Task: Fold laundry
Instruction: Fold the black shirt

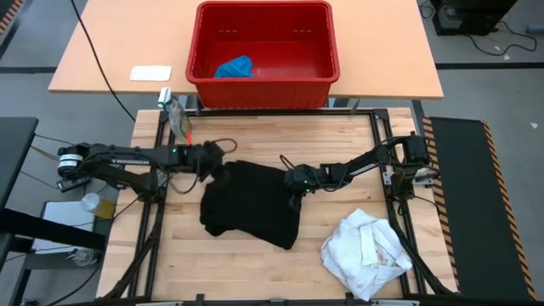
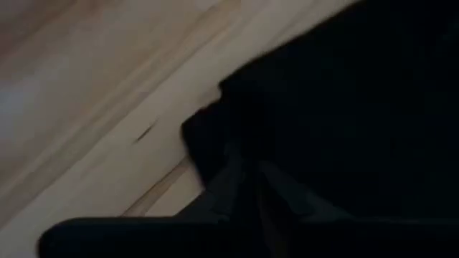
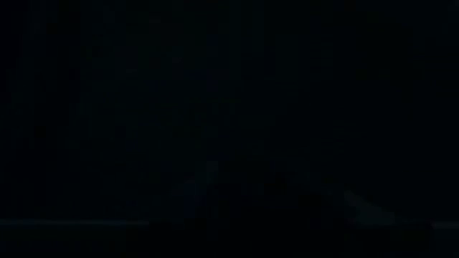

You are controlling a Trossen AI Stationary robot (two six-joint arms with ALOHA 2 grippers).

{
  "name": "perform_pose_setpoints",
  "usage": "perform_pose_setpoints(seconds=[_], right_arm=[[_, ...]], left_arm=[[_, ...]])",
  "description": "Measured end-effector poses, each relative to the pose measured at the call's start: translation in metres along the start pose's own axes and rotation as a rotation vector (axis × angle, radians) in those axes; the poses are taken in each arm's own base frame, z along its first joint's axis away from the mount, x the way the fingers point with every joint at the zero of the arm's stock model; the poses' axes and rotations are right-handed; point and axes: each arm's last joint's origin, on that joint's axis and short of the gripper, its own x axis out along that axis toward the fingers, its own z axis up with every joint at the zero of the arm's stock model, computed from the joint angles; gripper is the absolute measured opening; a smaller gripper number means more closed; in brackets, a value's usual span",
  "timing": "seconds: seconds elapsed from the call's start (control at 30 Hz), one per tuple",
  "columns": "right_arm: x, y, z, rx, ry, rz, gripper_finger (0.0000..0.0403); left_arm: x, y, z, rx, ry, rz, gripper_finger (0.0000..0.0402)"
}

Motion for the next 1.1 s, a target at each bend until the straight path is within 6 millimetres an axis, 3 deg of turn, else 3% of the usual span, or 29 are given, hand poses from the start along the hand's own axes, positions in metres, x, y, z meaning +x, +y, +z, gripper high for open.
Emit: perform_pose_setpoints(seconds=[0.23, 0.37, 0.53, 0.67, 0.87, 1.03, 1.1], right_arm=[[0.0, 0.001, 0.001, 0.016, -0.014, 0.01, 0.0159], [0.0, 0.002, 0.002, 0.014, -0.023, 0.03, 0.0159], [0.0, 0.002, 0.003, 0.021, -0.027, 0.032, 0.0159], [0.0, 0.002, 0.003, 0.039, -0.03, 0.036, 0.0159], [0.0, 0.003, 0.005, 0.053, -0.047, 0.046, 0.0159], [0.0, 0.003, 0.006, 0.059, -0.052, 0.049, 0.0159], [0.0, 0.003, 0.006, 0.059, -0.052, 0.05, 0.0159]], left_arm=[[0.036, 0.025, 0.015, -0.078, 0.114, -0.018, 0.0137], [0.052, 0.039, 0.009, -0.04, 0.241, 0.038, 0.0164], [0.063, 0.021, 0.011, 0.187, 0.239, -0.218, 0.0161], [0.067, 0.009, 0.014, 0.257, 0.143, -0.205, 0.0158], [0.069, 0.018, 0.021, 0.104, 0.058, 0.007, 0.0157], [0.068, 0.045, 0.017, -0.251, 0.081, 0.284, 0.0157], [0.067, 0.048, 0.018, -0.248, 0.083, 0.266, 0.0157]])
